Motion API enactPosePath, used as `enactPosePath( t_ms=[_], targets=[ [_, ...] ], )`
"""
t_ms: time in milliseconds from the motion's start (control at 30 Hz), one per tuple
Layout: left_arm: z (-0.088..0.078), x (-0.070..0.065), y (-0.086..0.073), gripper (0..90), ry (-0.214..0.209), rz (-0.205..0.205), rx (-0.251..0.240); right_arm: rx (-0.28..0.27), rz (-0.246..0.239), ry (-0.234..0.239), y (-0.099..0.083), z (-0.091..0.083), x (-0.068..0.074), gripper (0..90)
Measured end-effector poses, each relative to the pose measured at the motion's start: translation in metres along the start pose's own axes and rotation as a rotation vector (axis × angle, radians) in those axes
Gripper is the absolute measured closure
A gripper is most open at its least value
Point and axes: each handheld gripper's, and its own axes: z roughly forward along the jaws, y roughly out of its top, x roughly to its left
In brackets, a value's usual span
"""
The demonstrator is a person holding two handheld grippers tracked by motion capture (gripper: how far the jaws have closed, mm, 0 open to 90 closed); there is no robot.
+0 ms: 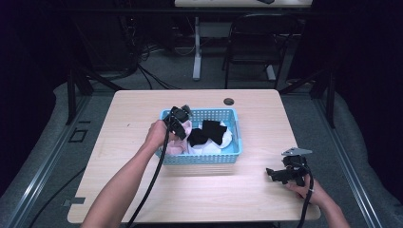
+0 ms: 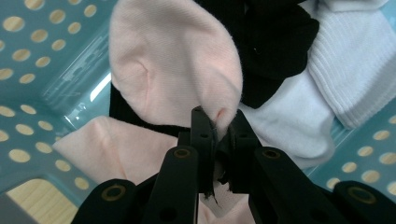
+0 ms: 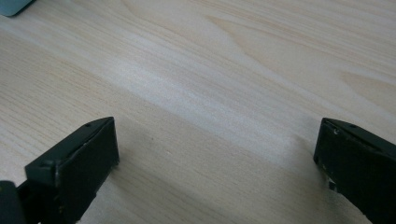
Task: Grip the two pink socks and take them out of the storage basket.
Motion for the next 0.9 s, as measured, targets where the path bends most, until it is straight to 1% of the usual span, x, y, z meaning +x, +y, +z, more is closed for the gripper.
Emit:
enactPosePath(
  t_ms=[33, 67, 100, 267, 400, 433, 467, 633, 767, 833, 900],
  targets=[
    [-0.003, 0.0, -0.001, 84.1, 0.001, 0.005, -0.01, 0.0, 0.0, -0.001, 0.0, 0.0, 0.0, 0.0],
    [-0.003, 0.0, -0.001, 84.1, 0.001, 0.005, -0.01, 0.0, 0.0, 0.0, 0.0, 0.0, 0.0, 0.0],
    [-0.006, 0.0, -0.001, 84.1, 0.005, 0.01, -0.01, 0.0, 0.0, 0.0, 0.0, 0.0, 0.0, 0.0],
    [-0.014, 0.0, -0.001, 84.1, 0.004, 0.016, -0.028, 0.0, 0.0, 0.0, 0.0, 0.0, 0.0, 0.0],
    [-0.024, -0.001, -0.001, 84.1, 0.002, 0.024, -0.042, 0.0, 0.0, 0.0, 0.0, 0.0, 0.0, 0.0],
    [-0.029, -0.001, -0.001, 84.1, 0.001, 0.027, -0.049, 0.0, -0.001, 0.0, 0.0, 0.0, 0.0, 0.0],
    [-0.032, -0.001, -0.001, 84.1, 0.006, 0.033, -0.048, 0.0, 0.0, 0.0, 0.0, 0.0, 0.0, 0.0],
    [-0.039, 0.0, -0.001, 84.1, 0.007, 0.038, -0.052, 0.001, 0.0, 0.0, 0.0, 0.0, 0.0, 0.0],
    [-0.044, -0.001, -0.002, 84.1, -0.002, 0.042, -0.054, 0.001, 0.0, 0.001, 0.0, 0.0, 0.0, 0.0],
    [-0.048, -0.001, -0.001, 84.1, -0.006, 0.05, -0.047, 0.001, 0.0, 0.0, 0.0, 0.0, 0.0, 0.0],
    [-0.05, -0.001, -0.001, 84.1, -0.005, 0.049, -0.045, 0.0, 0.0, 0.0, 0.0, 0.0, 0.0, 0.0]
  ],
)
